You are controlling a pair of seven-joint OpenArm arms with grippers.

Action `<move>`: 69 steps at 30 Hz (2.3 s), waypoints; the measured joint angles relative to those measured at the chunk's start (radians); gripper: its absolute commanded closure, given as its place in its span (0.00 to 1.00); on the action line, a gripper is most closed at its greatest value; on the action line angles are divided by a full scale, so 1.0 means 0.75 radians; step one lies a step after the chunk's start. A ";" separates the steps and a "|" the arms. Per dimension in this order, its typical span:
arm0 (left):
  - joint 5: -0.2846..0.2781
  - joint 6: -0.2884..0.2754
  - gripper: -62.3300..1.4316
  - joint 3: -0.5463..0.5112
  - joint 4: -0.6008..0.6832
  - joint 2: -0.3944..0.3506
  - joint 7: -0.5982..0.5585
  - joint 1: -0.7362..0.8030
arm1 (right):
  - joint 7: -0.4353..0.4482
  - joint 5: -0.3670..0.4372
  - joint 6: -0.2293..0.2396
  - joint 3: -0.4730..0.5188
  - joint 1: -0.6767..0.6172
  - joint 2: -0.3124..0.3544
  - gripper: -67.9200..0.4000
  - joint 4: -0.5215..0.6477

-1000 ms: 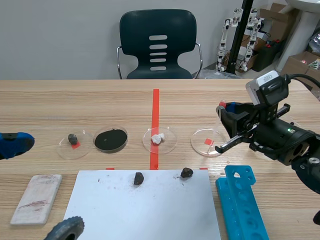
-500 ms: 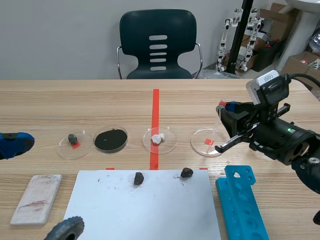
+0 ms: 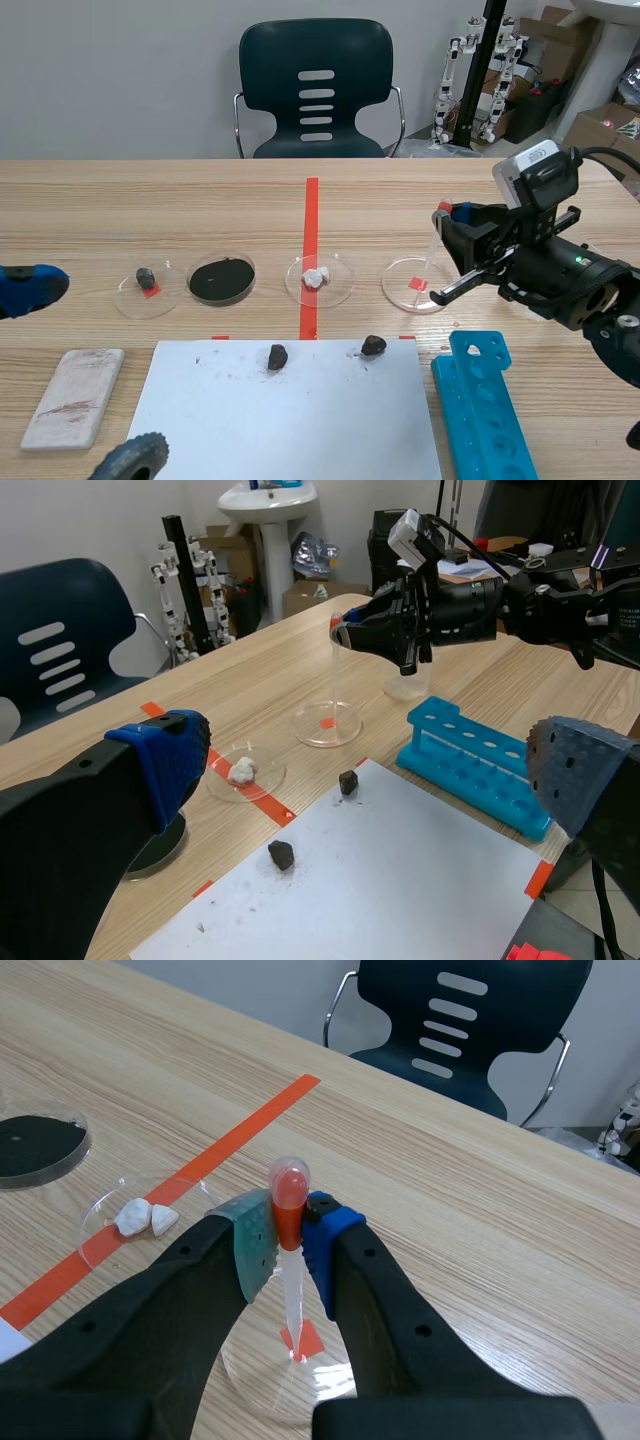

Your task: Draw acid from the petri dish

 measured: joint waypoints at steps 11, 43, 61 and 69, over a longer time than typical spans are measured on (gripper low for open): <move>0.000 0.000 0.00 0.000 0.000 0.000 -0.001 0.000 | -0.045 0.000 0.001 0.000 -0.003 0.000 0.88 0.081; 0.000 0.000 0.00 0.000 0.000 0.001 0.000 0.000 | -0.258 0.001 -0.009 0.179 -0.445 0.001 0.88 0.836; 0.000 0.000 0.00 0.000 0.000 0.000 0.000 0.000 | -0.291 0.001 -0.014 0.255 -0.709 -0.038 0.88 1.111; 0.000 0.000 0.00 0.000 0.000 0.001 0.000 0.000 | -0.291 0.001 -0.015 0.255 -0.709 -0.044 0.88 1.111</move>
